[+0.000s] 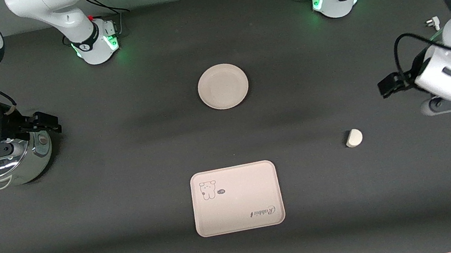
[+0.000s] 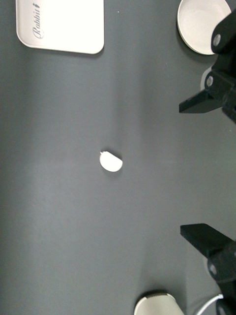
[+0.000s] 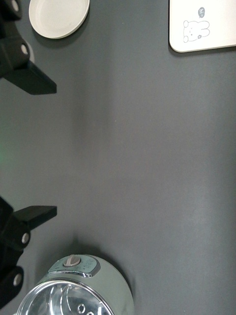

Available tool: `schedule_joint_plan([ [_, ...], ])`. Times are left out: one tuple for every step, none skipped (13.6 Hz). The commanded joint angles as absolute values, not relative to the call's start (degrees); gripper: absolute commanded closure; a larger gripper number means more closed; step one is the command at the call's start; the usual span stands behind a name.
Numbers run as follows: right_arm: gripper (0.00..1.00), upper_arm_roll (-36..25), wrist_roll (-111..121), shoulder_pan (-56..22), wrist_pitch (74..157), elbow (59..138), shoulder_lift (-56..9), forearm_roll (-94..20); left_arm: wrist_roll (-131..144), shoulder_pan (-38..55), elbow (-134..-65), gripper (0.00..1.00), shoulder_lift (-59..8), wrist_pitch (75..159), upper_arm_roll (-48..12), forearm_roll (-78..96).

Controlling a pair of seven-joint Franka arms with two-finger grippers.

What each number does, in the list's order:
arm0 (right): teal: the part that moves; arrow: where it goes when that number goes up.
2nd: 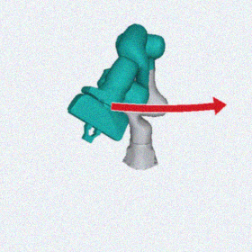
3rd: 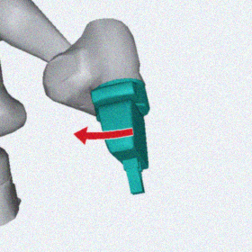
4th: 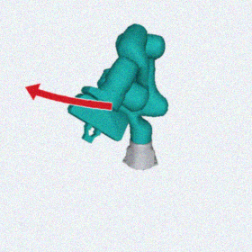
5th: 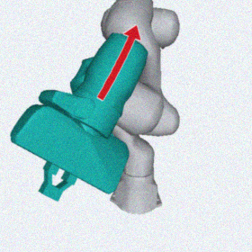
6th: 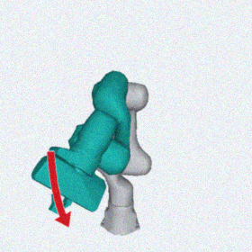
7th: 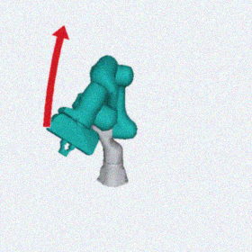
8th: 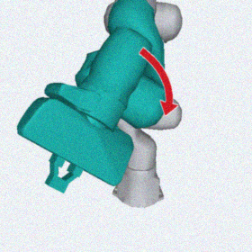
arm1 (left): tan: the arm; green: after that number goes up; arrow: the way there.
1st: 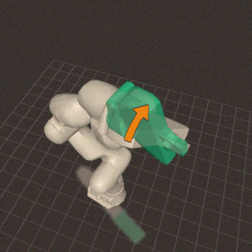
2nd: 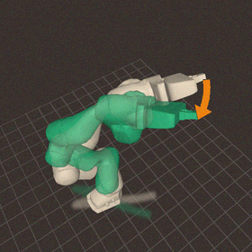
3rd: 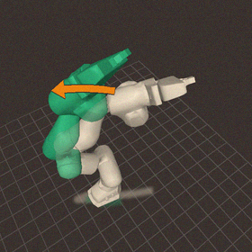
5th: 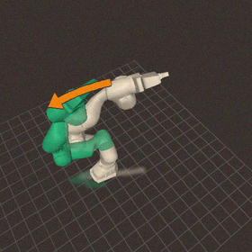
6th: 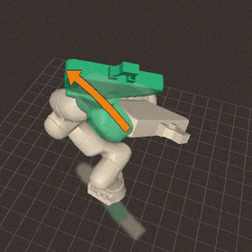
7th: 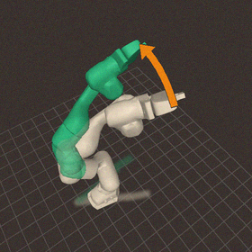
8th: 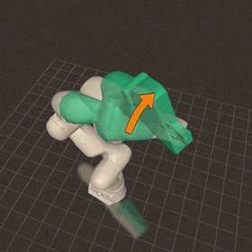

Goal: Place bun in plate and plate on tray
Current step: 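Move the left gripper over the white bun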

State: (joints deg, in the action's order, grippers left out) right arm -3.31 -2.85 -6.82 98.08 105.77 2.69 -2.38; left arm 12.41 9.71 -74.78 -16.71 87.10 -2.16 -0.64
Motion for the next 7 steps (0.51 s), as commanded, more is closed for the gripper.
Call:
schedule_joint_plan([
  [0.00, -3.5, -2.9, -8.1, 99.0, 107.1, 4.2, -1.9, 10.9, 9.8, -70.8, 0.00, -19.7, 86.2, -1.8, -0.1],
  [0.00, -3.6, -2.9, -8.7, 98.5, 107.1, 4.4, -1.9, 6.5, 9.2, -73.0, 0.00, -19.6, 88.7, -1.7, 0.6],
  [0.00, -3.6, -2.8, -8.8, 98.4, 107.3, 4.7, -1.9, 2.8, 8.0, -76.5, 0.00, -19.1, 91.2, -1.5, 0.8],
  [0.00, -3.5, -2.8, -8.9, 98.4, 107.2, 4.8, -1.9, 0.1, 7.1, -79.4, 0.00, -18.7, 93.6, -1.5, 0.8],
  [0.00, -3.4, -2.9, -9.0, 98.5, 107.2, 4.8, -1.9, -4.4, 7.0, -81.8, 0.00, -18.8, 95.6, -1.5, 0.8],
  [0.00, -3.5, -2.9, -10.2, 98.5, 107.2, 4.8, -1.9, -8.7, 6.9, -84.6, 0.00, -18.9, 98.4, -1.3, 0.8],
  [0.00, -3.6, -2.9, -10.5, 98.4, 107.3, 4.9, -1.9, -11.7, 6.2, -88.2, 0.00, -18.6, 101.8, -1.3, 0.8],
])
